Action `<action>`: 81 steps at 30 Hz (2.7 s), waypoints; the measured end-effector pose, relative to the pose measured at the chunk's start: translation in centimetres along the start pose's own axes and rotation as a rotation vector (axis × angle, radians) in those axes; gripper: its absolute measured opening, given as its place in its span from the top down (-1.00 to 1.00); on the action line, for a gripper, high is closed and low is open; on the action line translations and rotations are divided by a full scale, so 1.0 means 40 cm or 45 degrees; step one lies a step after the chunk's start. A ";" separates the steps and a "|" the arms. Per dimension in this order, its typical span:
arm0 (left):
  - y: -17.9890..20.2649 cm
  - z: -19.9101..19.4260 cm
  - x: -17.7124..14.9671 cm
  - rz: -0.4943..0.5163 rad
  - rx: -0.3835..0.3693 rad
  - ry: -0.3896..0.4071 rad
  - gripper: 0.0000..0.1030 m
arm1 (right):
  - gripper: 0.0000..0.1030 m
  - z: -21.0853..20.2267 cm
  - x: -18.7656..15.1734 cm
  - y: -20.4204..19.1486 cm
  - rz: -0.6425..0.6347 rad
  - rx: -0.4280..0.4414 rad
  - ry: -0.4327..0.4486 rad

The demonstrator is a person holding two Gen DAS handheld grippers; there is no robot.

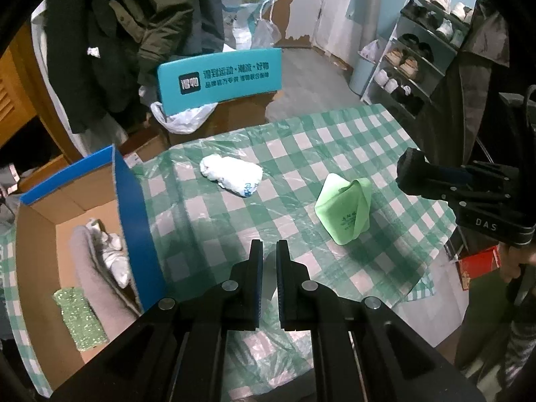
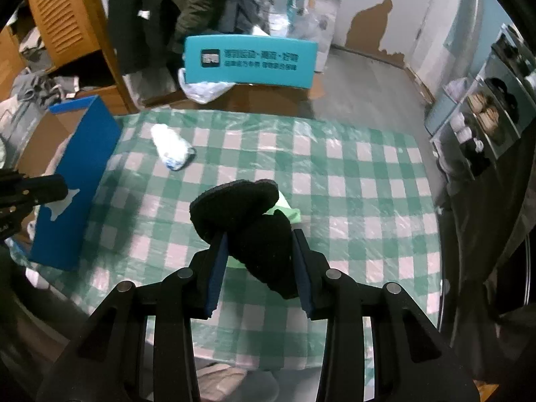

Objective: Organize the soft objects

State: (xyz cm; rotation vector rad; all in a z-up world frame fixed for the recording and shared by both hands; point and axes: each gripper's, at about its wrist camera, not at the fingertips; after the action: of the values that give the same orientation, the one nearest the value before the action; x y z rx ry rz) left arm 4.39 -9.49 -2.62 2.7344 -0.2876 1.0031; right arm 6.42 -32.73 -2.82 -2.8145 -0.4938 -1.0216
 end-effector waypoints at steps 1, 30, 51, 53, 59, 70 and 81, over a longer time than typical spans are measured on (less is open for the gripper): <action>-0.002 -0.004 -0.001 -0.001 0.000 0.003 0.86 | 0.30 -0.002 0.003 -0.008 -0.006 0.005 0.003; -0.176 -0.166 -0.052 -0.131 0.073 0.123 0.86 | 0.30 -0.004 0.116 -0.284 -0.157 0.190 0.052; -0.364 -0.210 -0.124 -0.337 0.199 0.124 0.86 | 0.30 0.078 0.159 -0.556 -0.277 0.390 -0.021; -0.383 -0.211 -0.137 -0.353 0.224 0.117 0.86 | 0.30 0.085 0.161 -0.588 -0.296 0.413 -0.025; -0.430 -0.213 -0.162 -0.406 0.253 0.096 0.86 | 0.30 0.107 0.164 -0.667 -0.338 0.452 -0.049; -0.480 -0.213 -0.187 -0.451 0.286 0.077 0.82 | 0.29 0.157 0.157 -0.761 -0.380 0.494 -0.090; -0.500 -0.212 -0.196 -0.471 0.337 0.087 0.21 | -0.03 0.167 0.171 -0.757 -0.350 0.502 -0.079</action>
State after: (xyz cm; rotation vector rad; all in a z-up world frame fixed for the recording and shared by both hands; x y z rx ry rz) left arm -1.57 12.78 -4.07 2.8194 0.3767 1.0860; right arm 5.21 -1.02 -3.89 -2.4747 -0.9911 -0.7719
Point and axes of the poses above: each gripper's, at about its wrist camera, not at the fingertips, and z roughly the way its jaws point, y to its right, x to its top, and after that the axes turned 12 degrees about y, right-handed
